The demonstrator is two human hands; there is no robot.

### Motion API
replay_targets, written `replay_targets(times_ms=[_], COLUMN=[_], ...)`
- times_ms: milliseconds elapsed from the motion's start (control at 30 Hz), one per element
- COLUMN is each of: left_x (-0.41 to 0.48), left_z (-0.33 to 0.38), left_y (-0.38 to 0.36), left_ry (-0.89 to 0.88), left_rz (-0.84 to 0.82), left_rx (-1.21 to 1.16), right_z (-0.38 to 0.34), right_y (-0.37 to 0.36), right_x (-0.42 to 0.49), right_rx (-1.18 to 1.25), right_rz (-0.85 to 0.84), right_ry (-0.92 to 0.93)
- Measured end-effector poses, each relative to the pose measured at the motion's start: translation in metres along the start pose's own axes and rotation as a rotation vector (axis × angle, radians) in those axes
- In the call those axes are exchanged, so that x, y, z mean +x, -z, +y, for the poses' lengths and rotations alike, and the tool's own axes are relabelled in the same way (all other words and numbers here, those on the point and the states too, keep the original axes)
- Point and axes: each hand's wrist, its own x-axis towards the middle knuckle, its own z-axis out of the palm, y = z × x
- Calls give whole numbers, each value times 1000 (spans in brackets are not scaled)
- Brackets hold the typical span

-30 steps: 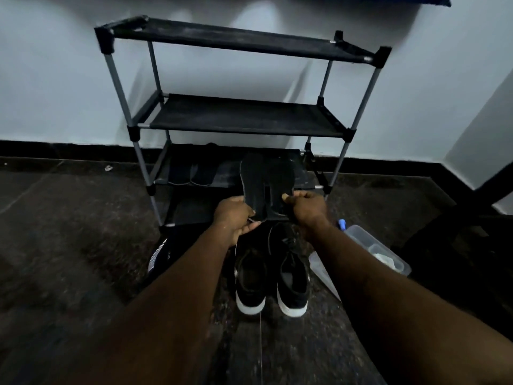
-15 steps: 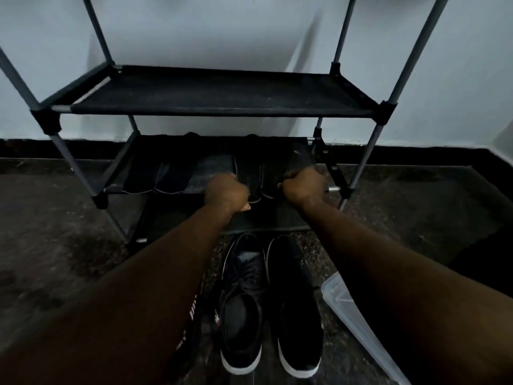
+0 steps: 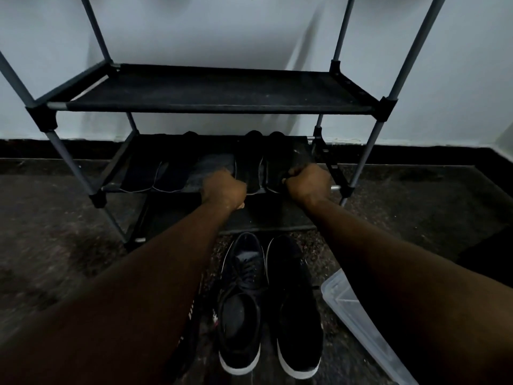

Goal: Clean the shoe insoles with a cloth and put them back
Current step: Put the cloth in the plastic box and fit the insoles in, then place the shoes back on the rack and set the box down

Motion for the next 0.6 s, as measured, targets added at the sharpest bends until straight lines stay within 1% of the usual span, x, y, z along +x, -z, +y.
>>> replay_targets(times_ms=[67, 200, 333, 433, 600], left_x=[-2, -4, -55, -87, -141], left_z=[-1, -20, -7, -7, -40], left_y=[-2, -7, 16, 33, 61], left_ry=[12, 1, -54, -149, -266], left_rz=[-14, 11, 43, 49, -59], left_rx=[-17, 17, 107, 171, 381], right_z=[0, 3, 2, 0, -7], right_y=[1, 6, 19, 28, 34], right_x=[-3, -27, -67, -99, -170], right_rx=[-1, -14, -80, -126, -200], right_rz=[11, 39, 53, -6, -156], right_ry=[28, 114, 249, 328, 458])
